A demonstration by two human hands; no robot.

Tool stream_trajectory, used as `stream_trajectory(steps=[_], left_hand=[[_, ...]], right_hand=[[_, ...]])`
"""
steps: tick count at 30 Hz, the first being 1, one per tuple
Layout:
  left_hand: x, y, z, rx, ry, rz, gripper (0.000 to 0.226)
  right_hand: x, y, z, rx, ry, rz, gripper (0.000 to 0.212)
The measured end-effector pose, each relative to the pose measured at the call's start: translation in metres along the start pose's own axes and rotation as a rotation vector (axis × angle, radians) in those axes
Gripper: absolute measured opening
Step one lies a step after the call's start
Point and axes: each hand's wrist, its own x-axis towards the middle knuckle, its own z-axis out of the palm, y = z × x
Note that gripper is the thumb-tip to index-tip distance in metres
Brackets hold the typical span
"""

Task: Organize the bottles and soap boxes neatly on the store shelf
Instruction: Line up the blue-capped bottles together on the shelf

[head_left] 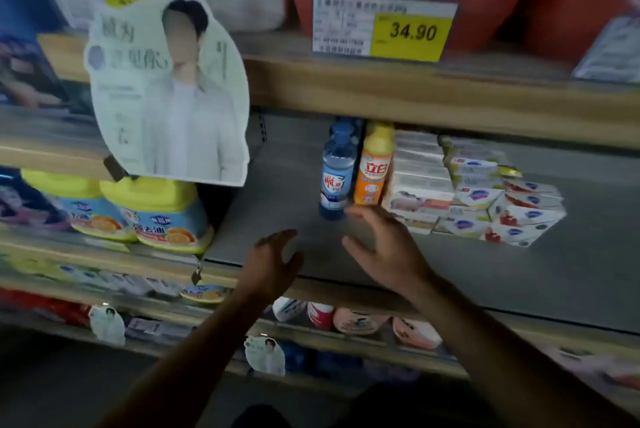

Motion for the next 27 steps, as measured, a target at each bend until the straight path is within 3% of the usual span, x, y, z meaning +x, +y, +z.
stream_trajectory(steps=[5,8,10,14,18,21,24,27], left_hand=[[0.020,-0.018,0.027,0.330,-0.097,0.164,0.048],[0.021,-0.028,0.046,0.413,-0.007,0.218,0.060],[0.024,-0.033,0.054,0.434,0.043,0.233,0.067],[0.026,-0.042,0.063,0.495,0.087,0.239,0.067],[0.025,-0.047,0.068,0.487,0.142,0.263,0.062],[0.028,-0.051,0.069,0.478,0.145,0.287,0.063],[0.028,-0.051,0.069,0.465,0.154,0.293,0.063],[0.027,-0.048,0.067,0.433,0.175,0.277,0.058]], right_hand=[[0.058,-0.007,-0.007,-0.391,0.207,-0.241,0.050],[0.091,-0.006,-0.003,-0.557,0.345,-0.362,0.052],[0.113,-0.006,-0.005,-0.645,0.387,-0.330,0.056],[0.146,-0.004,-0.003,-0.804,0.323,-0.140,0.057],[0.142,0.004,0.001,-0.885,0.365,-0.212,0.048],[0.124,0.005,0.005,-0.790,0.467,-0.372,0.037],[0.102,0.006,0.007,-0.445,0.422,-0.438,0.028],[0.077,0.012,0.009,-0.283,0.386,-0.430,0.028]])
